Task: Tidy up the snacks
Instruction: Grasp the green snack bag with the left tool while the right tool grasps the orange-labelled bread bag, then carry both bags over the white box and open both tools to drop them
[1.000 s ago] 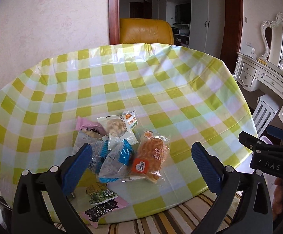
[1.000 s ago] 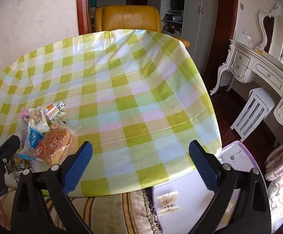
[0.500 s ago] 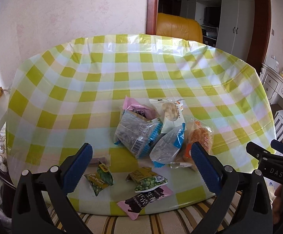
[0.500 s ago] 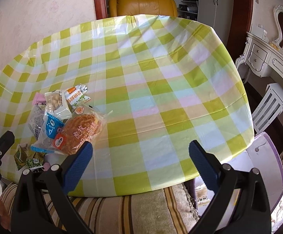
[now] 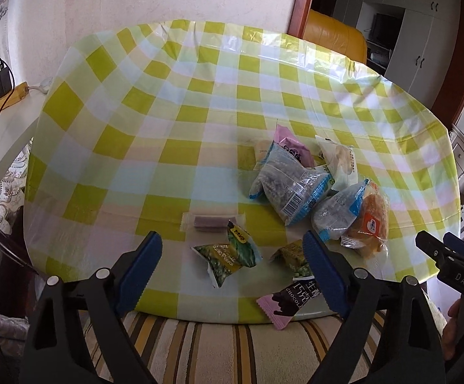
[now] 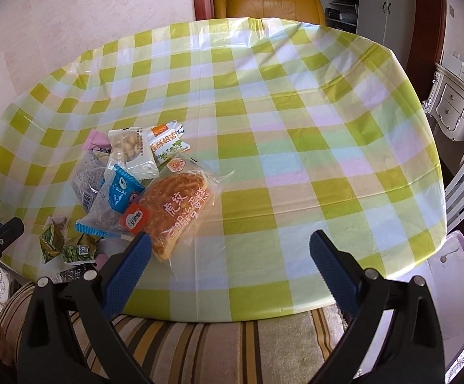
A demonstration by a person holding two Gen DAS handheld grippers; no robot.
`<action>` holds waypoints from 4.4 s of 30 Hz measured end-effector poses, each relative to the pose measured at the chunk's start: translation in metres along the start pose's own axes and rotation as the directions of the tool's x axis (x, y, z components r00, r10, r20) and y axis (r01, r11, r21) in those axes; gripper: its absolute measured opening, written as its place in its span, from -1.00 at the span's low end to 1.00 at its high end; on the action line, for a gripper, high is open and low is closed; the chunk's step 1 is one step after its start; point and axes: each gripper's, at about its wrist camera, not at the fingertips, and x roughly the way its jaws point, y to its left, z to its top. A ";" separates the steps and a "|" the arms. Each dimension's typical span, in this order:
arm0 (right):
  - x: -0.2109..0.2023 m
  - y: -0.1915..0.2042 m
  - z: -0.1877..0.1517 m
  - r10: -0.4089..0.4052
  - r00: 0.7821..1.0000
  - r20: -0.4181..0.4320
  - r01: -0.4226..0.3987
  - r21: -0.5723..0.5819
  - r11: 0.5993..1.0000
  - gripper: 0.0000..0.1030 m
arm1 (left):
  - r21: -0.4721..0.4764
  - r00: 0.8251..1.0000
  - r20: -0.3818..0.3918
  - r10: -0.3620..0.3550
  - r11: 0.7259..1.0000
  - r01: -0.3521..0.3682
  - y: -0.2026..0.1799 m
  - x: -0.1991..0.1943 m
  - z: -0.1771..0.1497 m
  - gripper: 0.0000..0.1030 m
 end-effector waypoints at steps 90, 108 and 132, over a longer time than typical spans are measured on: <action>-0.001 -0.045 -0.003 0.016 0.995 -0.096 0.004 0.200 0.980 -0.08 | 0.079 0.980 -0.130 -0.149 0.984 0.160 -0.086 0.008 -0.011 -0.27; -0.037 -0.167 -0.039 -0.094 0.992 -0.081 0.117 0.361 0.925 -0.08 | 0.292 0.920 -0.238 -0.311 0.881 0.373 -0.227 0.002 -0.034 -0.27; -0.035 -0.265 -0.086 -0.271 0.946 -0.178 0.323 0.463 0.825 0.21 | 0.383 0.787 -0.493 -0.370 0.720 0.579 -0.375 0.043 -0.086 0.03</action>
